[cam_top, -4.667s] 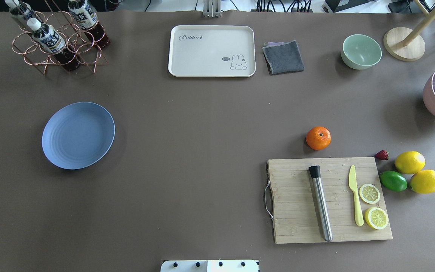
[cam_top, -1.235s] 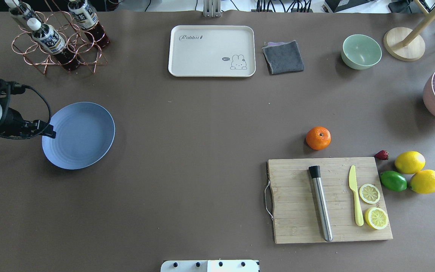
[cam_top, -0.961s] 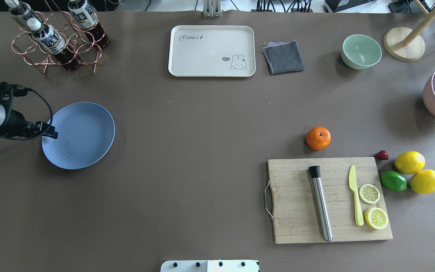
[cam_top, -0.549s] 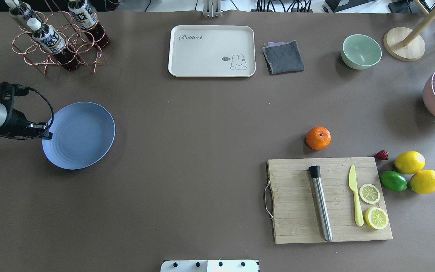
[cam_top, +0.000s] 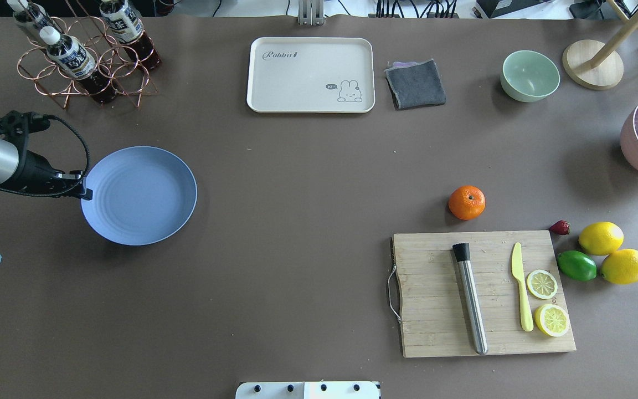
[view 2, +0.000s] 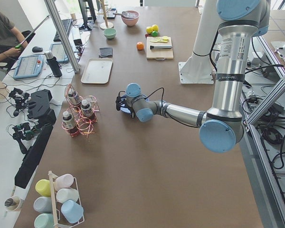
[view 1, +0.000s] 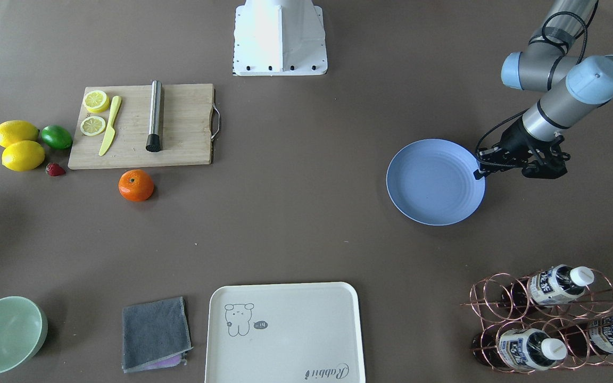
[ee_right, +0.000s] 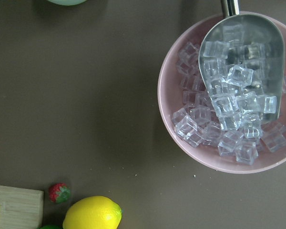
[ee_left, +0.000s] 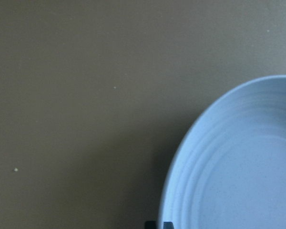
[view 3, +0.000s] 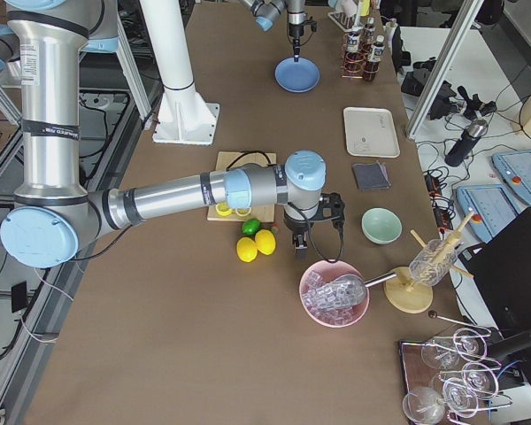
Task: Pick orange to plate
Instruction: 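Move the left gripper to the blue plate's rim and grip it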
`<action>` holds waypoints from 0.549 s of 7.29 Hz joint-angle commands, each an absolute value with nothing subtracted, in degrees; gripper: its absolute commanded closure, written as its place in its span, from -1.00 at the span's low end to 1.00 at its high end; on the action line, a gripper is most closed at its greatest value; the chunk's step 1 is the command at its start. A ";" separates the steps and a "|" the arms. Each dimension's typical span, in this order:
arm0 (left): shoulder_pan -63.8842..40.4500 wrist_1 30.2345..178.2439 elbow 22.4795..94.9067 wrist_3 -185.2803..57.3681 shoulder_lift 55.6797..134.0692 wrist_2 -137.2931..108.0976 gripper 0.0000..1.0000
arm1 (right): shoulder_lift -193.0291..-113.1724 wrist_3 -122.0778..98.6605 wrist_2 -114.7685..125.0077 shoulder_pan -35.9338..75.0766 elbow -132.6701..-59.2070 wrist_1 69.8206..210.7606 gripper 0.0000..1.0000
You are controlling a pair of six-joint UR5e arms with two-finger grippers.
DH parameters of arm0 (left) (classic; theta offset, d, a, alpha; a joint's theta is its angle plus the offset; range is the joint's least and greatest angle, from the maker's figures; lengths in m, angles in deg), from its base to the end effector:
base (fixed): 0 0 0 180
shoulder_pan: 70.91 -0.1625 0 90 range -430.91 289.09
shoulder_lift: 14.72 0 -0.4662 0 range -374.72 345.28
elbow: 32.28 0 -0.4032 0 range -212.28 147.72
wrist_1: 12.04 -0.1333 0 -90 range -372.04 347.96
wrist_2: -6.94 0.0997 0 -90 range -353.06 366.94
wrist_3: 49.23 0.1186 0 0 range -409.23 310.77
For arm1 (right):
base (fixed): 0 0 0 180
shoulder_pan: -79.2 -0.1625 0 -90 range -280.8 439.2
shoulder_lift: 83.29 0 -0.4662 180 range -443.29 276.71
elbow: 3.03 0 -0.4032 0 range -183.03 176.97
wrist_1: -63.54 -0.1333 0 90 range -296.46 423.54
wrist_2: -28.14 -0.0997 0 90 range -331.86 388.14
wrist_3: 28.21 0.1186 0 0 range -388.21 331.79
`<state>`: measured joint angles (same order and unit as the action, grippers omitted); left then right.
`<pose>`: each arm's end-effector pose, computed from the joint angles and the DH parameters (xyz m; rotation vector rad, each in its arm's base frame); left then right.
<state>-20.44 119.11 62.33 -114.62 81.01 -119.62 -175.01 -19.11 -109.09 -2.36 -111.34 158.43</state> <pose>0.3207 -0.4871 0.5353 0.0572 1.0462 -0.1228 -0.0257 -0.4879 0.5720 0.0650 -0.8411 -0.0733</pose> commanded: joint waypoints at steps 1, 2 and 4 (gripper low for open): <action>-26.48 115.15 66.58 -128.25 87.99 -116.06 1.00 | -168.49 -4.02 -110.02 7.17 -113.50 158.20 -1.00; -30.53 112.27 68.51 -131.46 90.63 -112.89 1.00 | -166.11 1.70 -109.85 11.05 -113.77 156.03 -1.00; -40.45 106.72 71.26 -137.79 96.17 -104.81 1.00 | -164.86 14.88 -105.75 20.18 -112.90 146.65 -1.00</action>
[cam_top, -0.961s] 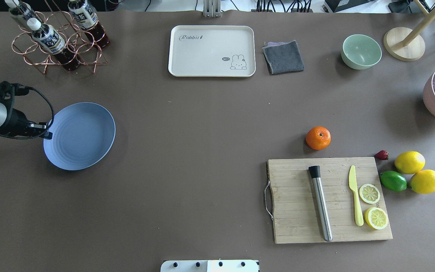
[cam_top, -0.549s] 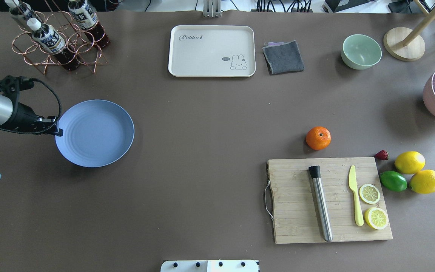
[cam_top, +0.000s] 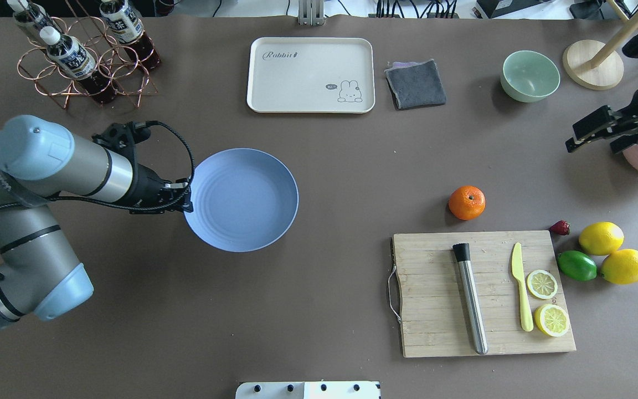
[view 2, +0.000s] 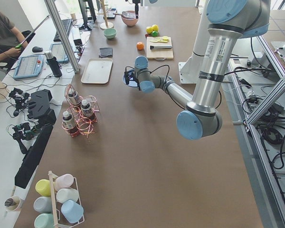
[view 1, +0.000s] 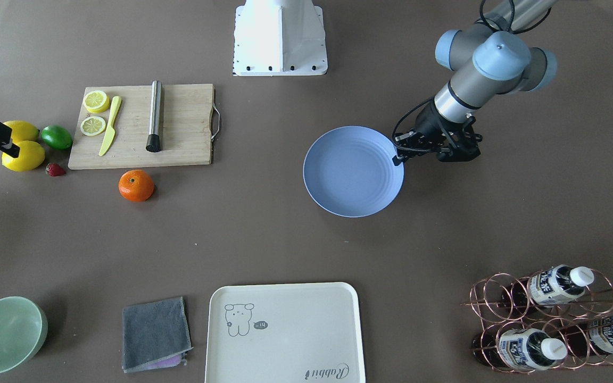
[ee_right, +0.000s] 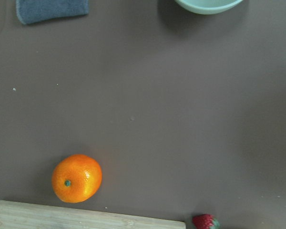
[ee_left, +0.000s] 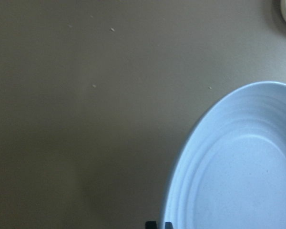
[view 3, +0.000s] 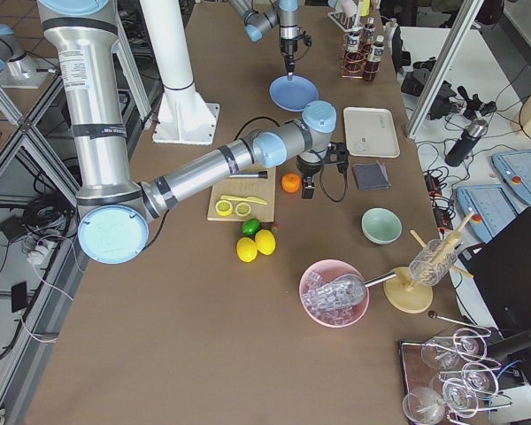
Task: Pick orange to plate
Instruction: 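Slide the blue plate centerward with left gripper while right gripper reaches the orange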
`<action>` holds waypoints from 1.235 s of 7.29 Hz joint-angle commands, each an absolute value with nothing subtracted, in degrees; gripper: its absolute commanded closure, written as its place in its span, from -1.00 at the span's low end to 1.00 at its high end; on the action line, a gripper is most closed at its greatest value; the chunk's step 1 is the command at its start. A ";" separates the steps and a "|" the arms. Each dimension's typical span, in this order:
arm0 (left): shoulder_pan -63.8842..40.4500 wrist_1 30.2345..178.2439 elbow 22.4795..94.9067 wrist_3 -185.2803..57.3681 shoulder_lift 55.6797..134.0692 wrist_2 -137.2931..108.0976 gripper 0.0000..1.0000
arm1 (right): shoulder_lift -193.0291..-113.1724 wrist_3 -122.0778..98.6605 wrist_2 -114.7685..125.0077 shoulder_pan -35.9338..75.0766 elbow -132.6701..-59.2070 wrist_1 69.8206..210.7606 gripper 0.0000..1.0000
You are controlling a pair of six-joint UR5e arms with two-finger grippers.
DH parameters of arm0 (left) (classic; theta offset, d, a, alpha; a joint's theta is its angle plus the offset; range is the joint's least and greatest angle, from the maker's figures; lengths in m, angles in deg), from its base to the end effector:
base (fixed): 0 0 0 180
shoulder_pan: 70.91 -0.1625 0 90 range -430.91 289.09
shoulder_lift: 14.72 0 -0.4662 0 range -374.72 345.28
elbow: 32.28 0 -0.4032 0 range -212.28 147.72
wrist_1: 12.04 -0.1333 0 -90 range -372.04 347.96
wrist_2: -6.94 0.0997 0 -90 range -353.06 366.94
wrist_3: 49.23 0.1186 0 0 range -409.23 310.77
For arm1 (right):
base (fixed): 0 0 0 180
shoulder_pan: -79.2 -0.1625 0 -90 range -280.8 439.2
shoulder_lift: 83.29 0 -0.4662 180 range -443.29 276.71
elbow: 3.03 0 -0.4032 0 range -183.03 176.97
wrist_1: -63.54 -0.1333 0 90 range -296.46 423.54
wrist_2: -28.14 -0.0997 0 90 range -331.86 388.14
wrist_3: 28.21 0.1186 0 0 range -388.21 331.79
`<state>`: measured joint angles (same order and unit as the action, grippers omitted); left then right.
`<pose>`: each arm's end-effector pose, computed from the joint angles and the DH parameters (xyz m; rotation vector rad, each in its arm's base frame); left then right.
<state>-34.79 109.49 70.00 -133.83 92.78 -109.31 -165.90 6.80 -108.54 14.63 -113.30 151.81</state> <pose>0.4623 -0.4375 0.3705 -0.0141 1.1285 -0.2332 -0.1911 -0.5114 0.4596 0.0174 -0.9300 -0.0539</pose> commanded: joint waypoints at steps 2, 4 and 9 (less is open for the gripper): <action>-45.94 105.29 70.82 -139.75 99.01 -99.96 1.00 | -162.40 24.41 -98.45 29.24 -110.89 142.66 -1.00; -47.09 105.29 70.64 -139.75 99.45 -99.85 1.00 | -160.73 24.61 -92.56 33.65 -107.81 142.29 -1.00; -47.27 105.38 70.82 -139.75 99.36 -99.85 1.00 | -158.53 26.11 -89.63 37.80 -100.16 137.82 -1.00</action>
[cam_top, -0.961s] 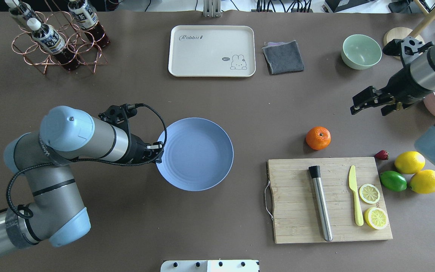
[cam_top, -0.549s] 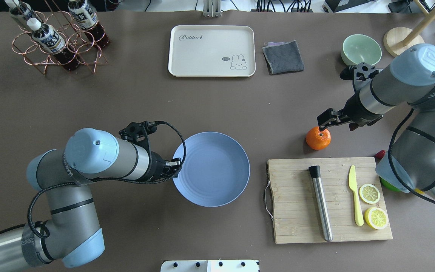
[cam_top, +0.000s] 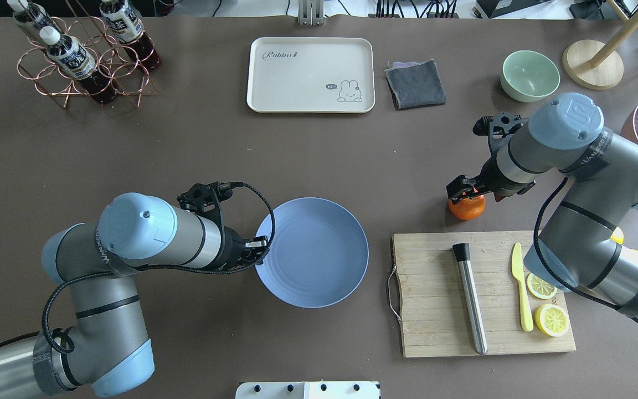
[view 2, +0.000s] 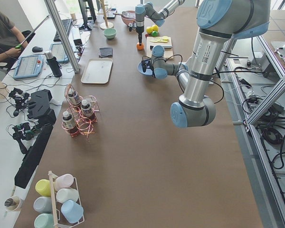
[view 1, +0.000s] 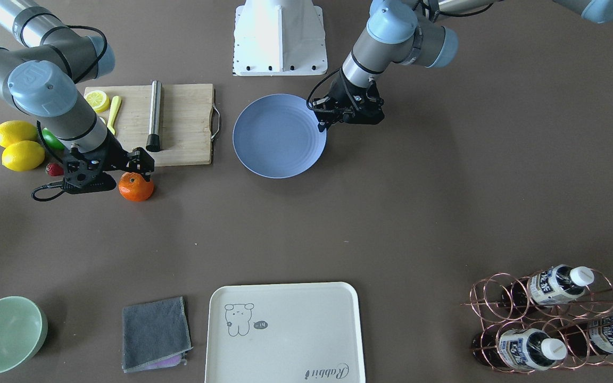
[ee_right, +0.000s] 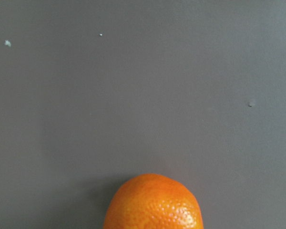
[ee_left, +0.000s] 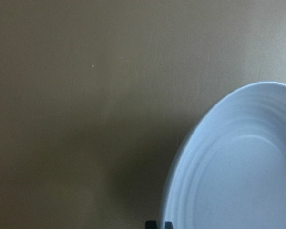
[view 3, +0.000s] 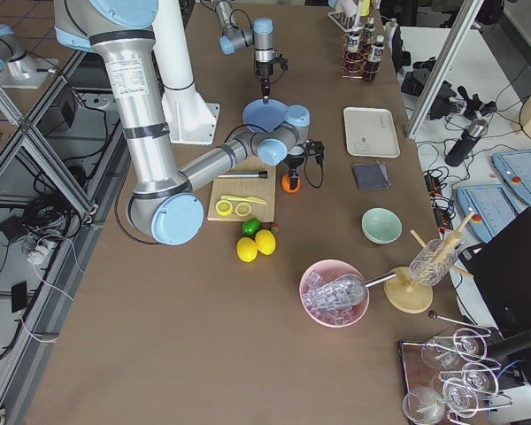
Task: Pick orange to plate
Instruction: 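Slide the blue plate centerward with left gripper while right gripper reaches the orange, then close the right gripper on the orange and lift it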
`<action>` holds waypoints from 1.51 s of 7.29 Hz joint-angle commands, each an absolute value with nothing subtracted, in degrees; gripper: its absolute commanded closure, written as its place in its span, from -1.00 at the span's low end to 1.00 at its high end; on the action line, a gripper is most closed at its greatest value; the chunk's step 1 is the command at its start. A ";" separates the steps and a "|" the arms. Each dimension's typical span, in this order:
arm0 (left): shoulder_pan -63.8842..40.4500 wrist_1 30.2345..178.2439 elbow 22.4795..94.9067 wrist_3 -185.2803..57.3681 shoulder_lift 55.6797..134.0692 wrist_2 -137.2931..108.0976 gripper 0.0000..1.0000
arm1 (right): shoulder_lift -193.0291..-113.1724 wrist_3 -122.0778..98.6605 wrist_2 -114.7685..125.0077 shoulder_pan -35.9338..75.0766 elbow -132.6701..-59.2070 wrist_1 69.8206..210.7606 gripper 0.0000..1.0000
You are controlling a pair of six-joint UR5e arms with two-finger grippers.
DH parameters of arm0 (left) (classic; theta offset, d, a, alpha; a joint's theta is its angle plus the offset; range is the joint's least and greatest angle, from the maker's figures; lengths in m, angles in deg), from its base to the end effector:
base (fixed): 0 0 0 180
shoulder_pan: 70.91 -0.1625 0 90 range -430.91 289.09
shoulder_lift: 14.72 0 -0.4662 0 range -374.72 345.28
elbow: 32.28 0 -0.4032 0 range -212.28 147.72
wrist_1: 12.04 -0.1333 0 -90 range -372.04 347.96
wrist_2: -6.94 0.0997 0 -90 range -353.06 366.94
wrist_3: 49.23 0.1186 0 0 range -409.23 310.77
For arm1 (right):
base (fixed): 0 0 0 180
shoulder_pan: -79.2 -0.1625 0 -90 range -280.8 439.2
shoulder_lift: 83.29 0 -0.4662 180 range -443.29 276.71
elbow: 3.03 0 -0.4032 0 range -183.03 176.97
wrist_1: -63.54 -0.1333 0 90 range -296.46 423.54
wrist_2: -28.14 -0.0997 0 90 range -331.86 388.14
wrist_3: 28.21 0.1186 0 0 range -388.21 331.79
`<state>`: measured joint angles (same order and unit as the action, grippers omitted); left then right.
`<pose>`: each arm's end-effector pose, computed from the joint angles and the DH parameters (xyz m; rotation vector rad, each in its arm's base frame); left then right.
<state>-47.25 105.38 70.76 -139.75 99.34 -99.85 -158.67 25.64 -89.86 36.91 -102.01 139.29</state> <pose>0.5621 -0.3544 0.3038 -0.0319 1.1483 -0.2098 -0.4139 -0.4814 0.4737 0.0446 -0.7982 -0.0600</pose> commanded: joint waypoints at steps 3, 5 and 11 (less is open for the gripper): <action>-47.18 105.38 70.82 -139.67 99.19 -99.85 1.00 | -158.27 26.28 -89.72 38.33 -100.15 137.81 -0.32; -47.18 105.56 70.56 -139.40 98.75 -99.85 1.00 | -157.83 25.84 -90.24 38.07 -100.50 137.81 1.00; -44.55 105.65 73.18 -139.14 97.70 -100.55 -0.44 | -147.24 44.32 -92.46 40.94 -108.23 141.31 1.00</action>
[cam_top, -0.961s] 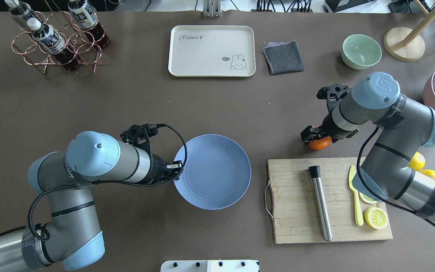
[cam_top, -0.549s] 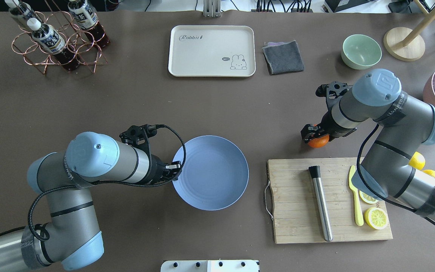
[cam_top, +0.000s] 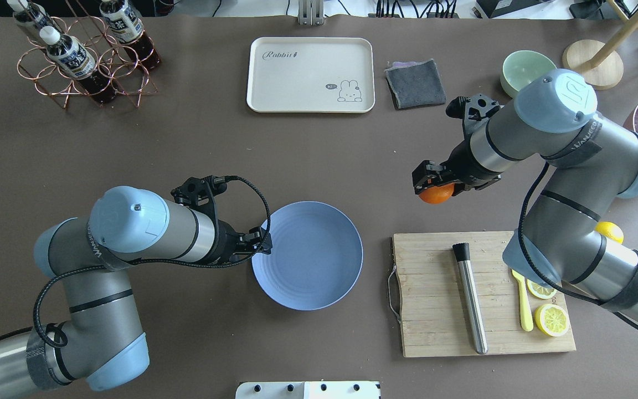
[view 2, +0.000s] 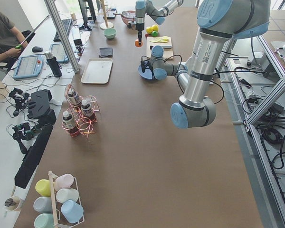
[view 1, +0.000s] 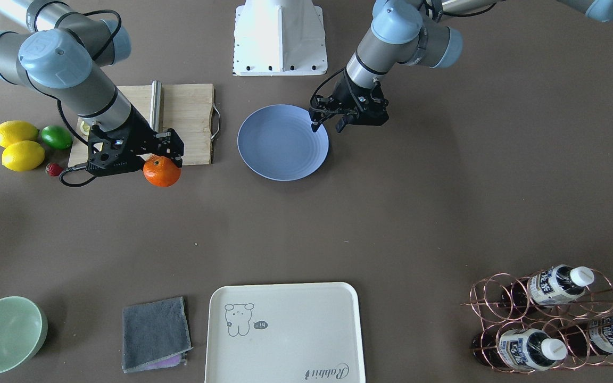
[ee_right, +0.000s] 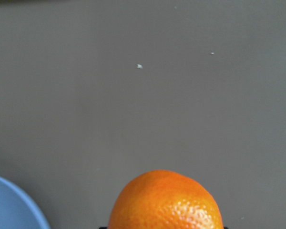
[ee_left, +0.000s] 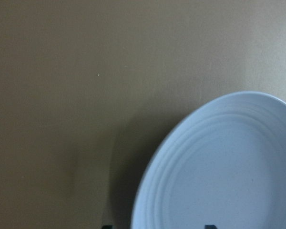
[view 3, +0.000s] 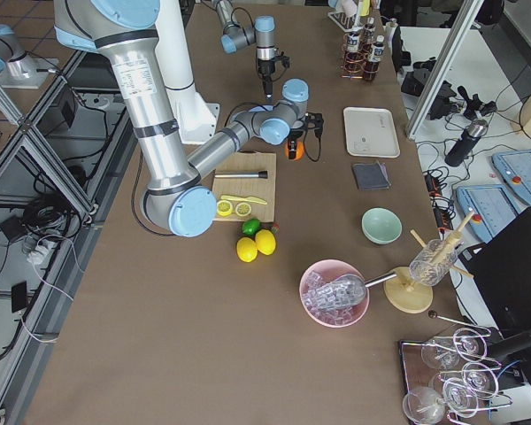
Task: Pick orange to plate
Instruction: 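Close the right gripper on the orange and lift it, then carry the orange over the blue plate and lower it with the right gripper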
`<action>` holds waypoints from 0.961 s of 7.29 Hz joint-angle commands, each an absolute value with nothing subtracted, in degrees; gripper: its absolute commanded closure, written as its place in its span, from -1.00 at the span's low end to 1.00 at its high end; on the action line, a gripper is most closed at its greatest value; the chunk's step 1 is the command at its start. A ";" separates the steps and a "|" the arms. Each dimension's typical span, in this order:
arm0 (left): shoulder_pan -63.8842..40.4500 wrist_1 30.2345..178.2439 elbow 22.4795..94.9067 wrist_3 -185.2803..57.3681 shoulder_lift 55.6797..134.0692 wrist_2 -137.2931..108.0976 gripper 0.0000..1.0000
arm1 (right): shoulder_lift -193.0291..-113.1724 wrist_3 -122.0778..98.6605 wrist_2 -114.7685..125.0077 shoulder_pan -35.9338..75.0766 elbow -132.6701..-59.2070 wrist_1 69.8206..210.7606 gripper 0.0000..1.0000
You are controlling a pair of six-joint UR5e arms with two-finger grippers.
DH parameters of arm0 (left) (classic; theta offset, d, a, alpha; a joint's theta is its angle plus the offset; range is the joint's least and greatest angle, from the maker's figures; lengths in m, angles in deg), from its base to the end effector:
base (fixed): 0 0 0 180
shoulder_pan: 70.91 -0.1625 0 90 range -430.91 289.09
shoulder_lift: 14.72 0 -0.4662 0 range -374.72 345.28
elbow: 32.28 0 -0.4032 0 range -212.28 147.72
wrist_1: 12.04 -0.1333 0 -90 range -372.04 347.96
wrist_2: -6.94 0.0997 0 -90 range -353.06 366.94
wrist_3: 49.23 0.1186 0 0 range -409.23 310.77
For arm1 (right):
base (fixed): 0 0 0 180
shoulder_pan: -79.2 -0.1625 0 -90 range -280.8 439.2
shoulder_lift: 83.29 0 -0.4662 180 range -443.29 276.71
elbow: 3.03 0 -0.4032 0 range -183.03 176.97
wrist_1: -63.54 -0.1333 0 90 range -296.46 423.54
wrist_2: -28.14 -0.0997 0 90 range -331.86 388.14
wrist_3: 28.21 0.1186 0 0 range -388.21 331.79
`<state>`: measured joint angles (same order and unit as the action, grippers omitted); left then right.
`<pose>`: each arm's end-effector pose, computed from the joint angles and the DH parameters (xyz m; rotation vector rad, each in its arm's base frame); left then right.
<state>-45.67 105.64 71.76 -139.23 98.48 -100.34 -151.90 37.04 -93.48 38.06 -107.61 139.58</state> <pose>0.5457 -0.3657 0.3047 -0.0165 1.1567 -0.2196 -0.4336 -0.4732 0.3485 0.0283 -0.9903 0.0219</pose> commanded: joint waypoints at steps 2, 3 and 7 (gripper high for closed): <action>-41.58 105.65 74.15 -136.27 95.42 -102.82 -0.44 | -140.80 50.43 -84.58 49.19 -107.98 146.23 1.00; -38.16 105.73 75.03 -133.45 92.97 -106.23 -0.47 | -139.12 52.37 -81.05 53.93 -107.36 147.64 1.00; -34.70 105.82 75.74 -130.70 91.36 -109.26 -0.51 | -136.47 53.62 -75.92 59.52 -102.19 147.13 1.00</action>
